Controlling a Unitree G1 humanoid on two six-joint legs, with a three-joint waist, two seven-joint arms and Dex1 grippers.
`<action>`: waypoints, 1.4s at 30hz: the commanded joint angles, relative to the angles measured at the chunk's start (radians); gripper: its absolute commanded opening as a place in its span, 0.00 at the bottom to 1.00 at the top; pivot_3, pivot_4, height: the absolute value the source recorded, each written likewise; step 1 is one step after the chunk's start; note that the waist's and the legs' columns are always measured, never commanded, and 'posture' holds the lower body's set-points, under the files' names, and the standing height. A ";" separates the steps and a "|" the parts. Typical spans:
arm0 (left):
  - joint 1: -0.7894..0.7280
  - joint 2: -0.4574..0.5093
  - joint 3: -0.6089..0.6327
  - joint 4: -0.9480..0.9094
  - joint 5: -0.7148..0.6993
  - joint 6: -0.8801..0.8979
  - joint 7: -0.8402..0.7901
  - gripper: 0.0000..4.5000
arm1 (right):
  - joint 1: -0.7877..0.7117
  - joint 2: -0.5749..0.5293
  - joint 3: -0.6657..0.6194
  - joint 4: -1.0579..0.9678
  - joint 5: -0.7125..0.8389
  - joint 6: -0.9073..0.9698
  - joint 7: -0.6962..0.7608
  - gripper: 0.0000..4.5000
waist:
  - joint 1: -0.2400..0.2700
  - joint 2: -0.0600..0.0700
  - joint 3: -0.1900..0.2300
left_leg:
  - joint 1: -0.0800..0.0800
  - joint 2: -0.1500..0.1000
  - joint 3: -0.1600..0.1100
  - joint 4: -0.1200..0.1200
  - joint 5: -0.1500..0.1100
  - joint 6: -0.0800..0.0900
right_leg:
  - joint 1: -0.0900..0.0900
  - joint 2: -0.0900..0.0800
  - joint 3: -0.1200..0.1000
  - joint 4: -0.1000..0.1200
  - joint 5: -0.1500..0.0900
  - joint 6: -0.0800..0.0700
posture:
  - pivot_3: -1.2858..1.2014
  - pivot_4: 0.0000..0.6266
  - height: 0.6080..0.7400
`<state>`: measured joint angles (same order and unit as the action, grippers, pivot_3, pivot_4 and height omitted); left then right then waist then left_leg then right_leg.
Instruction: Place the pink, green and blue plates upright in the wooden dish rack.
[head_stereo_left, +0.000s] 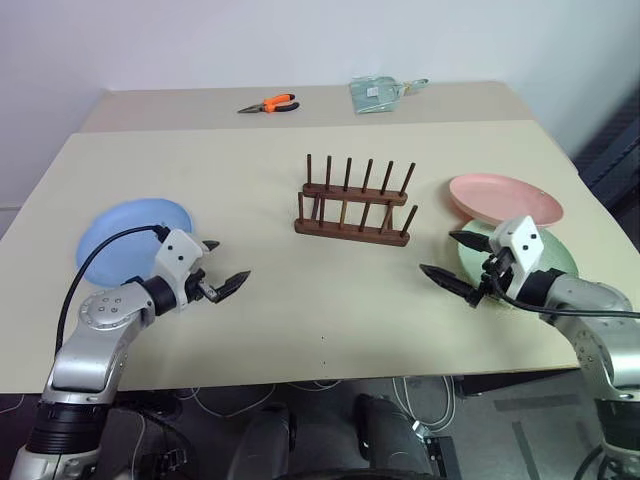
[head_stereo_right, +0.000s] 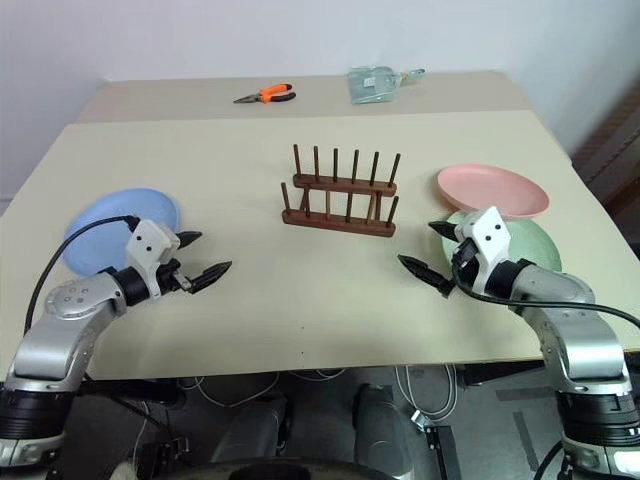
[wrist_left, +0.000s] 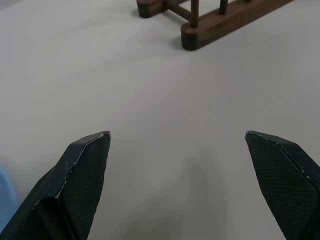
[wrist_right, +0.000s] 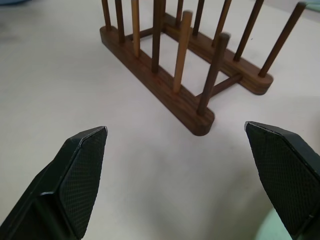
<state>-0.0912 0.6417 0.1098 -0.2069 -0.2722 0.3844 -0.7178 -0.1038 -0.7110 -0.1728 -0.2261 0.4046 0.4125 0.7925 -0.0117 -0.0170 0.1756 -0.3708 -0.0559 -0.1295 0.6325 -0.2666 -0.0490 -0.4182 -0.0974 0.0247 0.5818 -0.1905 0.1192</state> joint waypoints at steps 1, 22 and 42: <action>-0.009 -0.004 0.003 -0.002 0.007 -0.031 0.004 0.98 | -0.048 0.022 0.017 0.034 -0.052 -0.062 -0.034 1.00 | 0.000 0.000 0.000 | 0.000 0.000 0.000 0.000 0.000 0.000 | 0.000 0.000 0.000 0.000 0.000 0.000 | 0.52 0.24 1.00; -0.807 -0.358 -0.304 1.189 0.254 -0.471 -0.182 0.98 | 0.152 0.138 0.109 -0.319 -0.130 0.046 -0.252 1.00 | 0.025 -0.002 -0.001 | -0.001 -0.001 0.000 0.002 0.000 0.000 | 0.001 0.000 -0.001 0.000 0.002 0.004 | 0.52 0.24 1.00; -0.483 -0.314 -0.332 0.589 0.180 -0.347 -0.446 0.17 | 0.273 -0.005 -0.082 -0.374 -0.062 0.114 -0.157 1.00 | 0.020 -0.002 -0.002 | 0.000 -0.001 -0.001 0.002 0.000 0.000 | 0.002 0.000 0.000 0.000 0.002 0.005 | 0.52 0.24 1.00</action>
<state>-0.6024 0.3154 -0.2052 0.5205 -0.0562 -0.0275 -1.1324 0.1632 -0.6983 -0.2211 -0.5914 0.3241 0.5315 0.6094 0.0080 -0.0187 0.1738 -0.3705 -0.0564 -0.1305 0.6346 -0.2668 -0.0485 -0.4159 -0.0974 0.0243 0.5821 -0.1882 0.1244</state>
